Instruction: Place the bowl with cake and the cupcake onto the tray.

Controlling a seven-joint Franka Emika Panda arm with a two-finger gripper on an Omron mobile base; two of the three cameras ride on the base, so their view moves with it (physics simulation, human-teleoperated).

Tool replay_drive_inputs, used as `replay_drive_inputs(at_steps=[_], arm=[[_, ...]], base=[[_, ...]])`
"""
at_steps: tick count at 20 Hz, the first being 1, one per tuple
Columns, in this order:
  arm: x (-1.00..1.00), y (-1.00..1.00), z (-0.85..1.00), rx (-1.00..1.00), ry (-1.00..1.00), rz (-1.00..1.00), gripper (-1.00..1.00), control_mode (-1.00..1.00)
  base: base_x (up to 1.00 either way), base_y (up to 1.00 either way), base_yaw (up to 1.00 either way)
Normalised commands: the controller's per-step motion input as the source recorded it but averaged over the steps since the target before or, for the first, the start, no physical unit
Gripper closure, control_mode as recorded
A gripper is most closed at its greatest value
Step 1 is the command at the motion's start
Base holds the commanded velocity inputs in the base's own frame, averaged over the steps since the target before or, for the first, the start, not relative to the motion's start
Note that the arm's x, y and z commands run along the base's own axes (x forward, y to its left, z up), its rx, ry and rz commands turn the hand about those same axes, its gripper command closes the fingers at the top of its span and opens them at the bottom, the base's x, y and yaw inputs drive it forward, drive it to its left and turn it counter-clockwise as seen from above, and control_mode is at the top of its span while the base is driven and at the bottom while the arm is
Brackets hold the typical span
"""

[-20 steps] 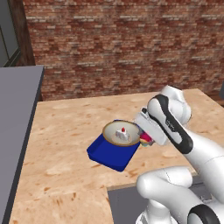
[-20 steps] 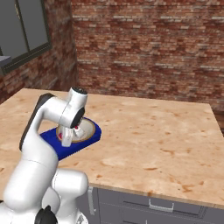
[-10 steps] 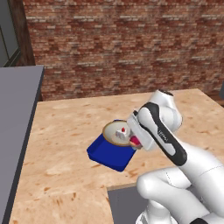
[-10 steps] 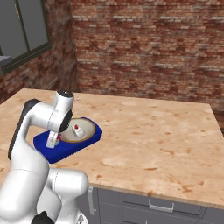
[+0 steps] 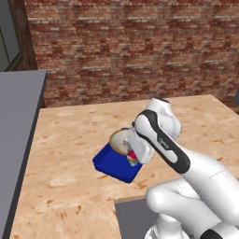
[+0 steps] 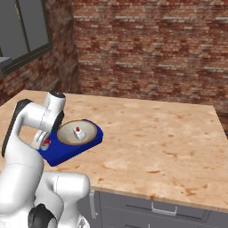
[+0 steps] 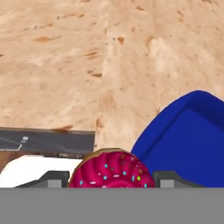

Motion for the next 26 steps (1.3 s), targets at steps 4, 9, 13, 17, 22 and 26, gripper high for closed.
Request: replay_drive_inputs(at_steps=[4,9,13,17,22,26], arm=[[0.0,0.34,0.0,0.0,0.17,-0.24,1.0,-1.0],[0.0,0.13,0.0,0.0,0.1,-0.31,1.0,-1.0],[-0.01,0.01,-0.04,0.0,0.04,-0.38,1.0,-1.0],[-0.05,0.0,-0.19,0.0,0.0,-0.39,1.0,-1.0],[-0.02,0.0,-0.14,-0.06,0.0,-0.38,1.0,-1.0],[0.0,0.01,0.0,-0.13,0.03,-0.35,1.0,-1.0]], base=[[0.0,0.0,0.0],[0.0,0.0,0.0],[0.0,0.0,0.0],[0.0,0.0,0.0],[0.0,0.0,0.0],[0.0,0.0,0.0]])
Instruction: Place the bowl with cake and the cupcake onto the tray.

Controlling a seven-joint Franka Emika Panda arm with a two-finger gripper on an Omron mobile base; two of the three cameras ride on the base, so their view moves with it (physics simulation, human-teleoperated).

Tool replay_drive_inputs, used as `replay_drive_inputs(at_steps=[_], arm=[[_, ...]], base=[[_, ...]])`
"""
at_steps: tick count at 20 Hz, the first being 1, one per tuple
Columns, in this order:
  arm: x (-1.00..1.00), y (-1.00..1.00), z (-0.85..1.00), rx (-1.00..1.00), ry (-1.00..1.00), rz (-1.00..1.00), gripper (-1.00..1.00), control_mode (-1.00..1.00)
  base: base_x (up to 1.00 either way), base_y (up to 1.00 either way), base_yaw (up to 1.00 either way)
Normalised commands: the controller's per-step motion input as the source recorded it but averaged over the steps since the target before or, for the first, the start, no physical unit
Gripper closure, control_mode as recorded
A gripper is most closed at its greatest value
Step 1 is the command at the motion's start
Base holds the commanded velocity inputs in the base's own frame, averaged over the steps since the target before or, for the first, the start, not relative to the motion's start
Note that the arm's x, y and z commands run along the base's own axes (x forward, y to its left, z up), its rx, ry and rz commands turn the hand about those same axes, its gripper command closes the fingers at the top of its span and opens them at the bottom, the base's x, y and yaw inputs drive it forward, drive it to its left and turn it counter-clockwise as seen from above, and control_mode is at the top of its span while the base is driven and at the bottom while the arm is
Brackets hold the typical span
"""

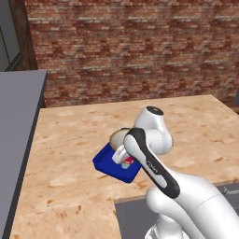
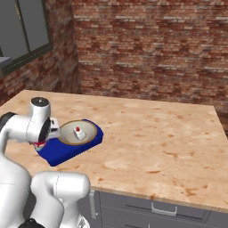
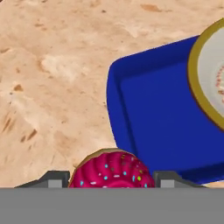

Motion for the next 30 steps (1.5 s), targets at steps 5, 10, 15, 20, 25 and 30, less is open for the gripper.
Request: replay_drive_inputs(at_steps=[5,10,15,20,25,30], arm=[[0.01,0.02,0.0,-0.13,0.09,-0.31,1.0,-1.0],[0.21,0.0,0.0,-0.12,0.08,-0.25,1.0,-1.0],[0.4,0.0,0.0,-0.07,0.03,-0.16,1.0,-1.0],[0.28,0.0,-0.01,-0.06,0.0,-0.13,1.0,-1.0],[0.02,-0.02,-0.04,-0.01,0.0,-0.07,1.0,-1.0],[0.0,-0.08,-0.18,0.0,0.0,-0.04,1.0,-1.0]], base=[[0.0,0.0,0.0],[0.0,0.0,0.0],[0.0,0.0,0.0],[0.0,0.0,0.0],[0.0,0.0,0.0],[0.0,0.0,0.0]])
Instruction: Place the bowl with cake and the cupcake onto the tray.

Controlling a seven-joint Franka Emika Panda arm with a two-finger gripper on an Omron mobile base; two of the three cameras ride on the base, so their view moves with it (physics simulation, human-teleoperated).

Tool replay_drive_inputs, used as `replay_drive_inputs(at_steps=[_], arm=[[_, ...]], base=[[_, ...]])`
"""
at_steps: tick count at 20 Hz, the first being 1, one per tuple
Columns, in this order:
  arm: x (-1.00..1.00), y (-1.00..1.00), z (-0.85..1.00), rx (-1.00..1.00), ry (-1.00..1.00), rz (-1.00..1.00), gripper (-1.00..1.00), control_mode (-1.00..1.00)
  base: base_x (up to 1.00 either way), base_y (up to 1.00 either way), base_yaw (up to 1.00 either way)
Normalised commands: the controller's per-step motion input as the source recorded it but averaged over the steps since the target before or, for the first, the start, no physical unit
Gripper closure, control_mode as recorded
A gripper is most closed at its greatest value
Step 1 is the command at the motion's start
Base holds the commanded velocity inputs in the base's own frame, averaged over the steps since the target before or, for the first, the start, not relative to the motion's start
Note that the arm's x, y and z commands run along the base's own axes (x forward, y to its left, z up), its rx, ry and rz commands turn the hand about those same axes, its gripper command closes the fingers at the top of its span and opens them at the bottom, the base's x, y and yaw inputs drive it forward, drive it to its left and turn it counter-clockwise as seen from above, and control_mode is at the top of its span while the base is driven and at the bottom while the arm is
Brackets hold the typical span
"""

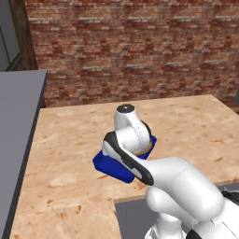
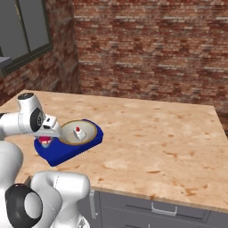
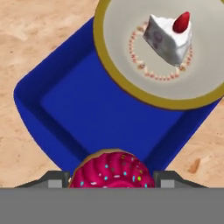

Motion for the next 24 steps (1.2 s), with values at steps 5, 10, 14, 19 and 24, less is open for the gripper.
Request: replay_drive_inputs(at_steps=[5,10,14,19,24], arm=[[0.0,-0.12,-0.37,0.0,0.0,-0.03,1.0,-1.0],[0.0,-0.02,-0.34,0.0,0.0,-0.03,1.0,-1.0],[0.0,0.0,-0.28,-0.02,0.0,-0.03,1.0,-1.0],[0.05,0.0,-0.21,-0.04,0.0,-0.04,1.0,-1.0],[0.1,0.0,-0.15,-0.04,0.0,-0.03,1.0,-1.0]], base=[[0.0,0.0,0.0],[0.0,0.0,0.0],[0.0,0.0,0.0],[0.0,0.0,0.0],[0.0,0.0,0.0]])
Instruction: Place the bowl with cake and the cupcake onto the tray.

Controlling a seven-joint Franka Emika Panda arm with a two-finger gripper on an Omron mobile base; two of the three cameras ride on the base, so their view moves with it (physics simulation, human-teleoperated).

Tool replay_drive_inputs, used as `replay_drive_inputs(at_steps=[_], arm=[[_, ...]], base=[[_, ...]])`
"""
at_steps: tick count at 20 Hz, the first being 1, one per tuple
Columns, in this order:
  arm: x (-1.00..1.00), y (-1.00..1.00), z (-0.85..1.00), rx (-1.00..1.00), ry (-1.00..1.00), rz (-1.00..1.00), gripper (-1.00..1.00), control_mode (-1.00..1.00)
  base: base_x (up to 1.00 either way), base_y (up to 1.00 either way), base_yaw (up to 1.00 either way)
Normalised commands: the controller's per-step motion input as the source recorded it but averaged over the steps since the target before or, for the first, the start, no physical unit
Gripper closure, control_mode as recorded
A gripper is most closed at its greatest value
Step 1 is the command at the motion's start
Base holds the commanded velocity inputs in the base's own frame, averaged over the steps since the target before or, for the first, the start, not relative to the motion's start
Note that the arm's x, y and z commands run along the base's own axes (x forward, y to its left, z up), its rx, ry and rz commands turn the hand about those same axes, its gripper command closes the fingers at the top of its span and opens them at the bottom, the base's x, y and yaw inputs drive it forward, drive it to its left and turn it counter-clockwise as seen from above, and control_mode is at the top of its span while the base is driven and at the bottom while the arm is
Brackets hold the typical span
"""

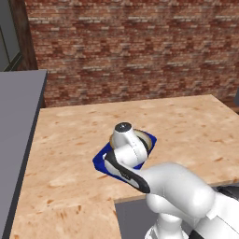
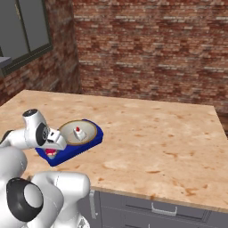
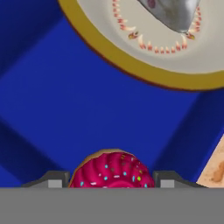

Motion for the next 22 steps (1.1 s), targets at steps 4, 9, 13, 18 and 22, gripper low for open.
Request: replay_drive_inputs(at_steps=[4,9,13,18,22], arm=[[0.18,0.0,-0.03,-0.02,0.0,-0.03,1.0,-1.0],[0.2,0.0,0.0,-0.01,0.0,-0.02,1.0,-1.0],[0.14,0.0,0.0,0.0,0.0,-0.02,1.0,-1.0],[0.12,0.0,-0.04,-0.01,0.0,-0.02,1.0,-1.0],[0.08,0.0,-0.08,-0.02,0.0,-0.02,1.0,-1.0]], base=[[0.0,0.0,0.0],[0.0,0.0,0.0],[0.0,0.0,0.0],[0.0,0.0,0.0],[0.0,0.0,0.0]])
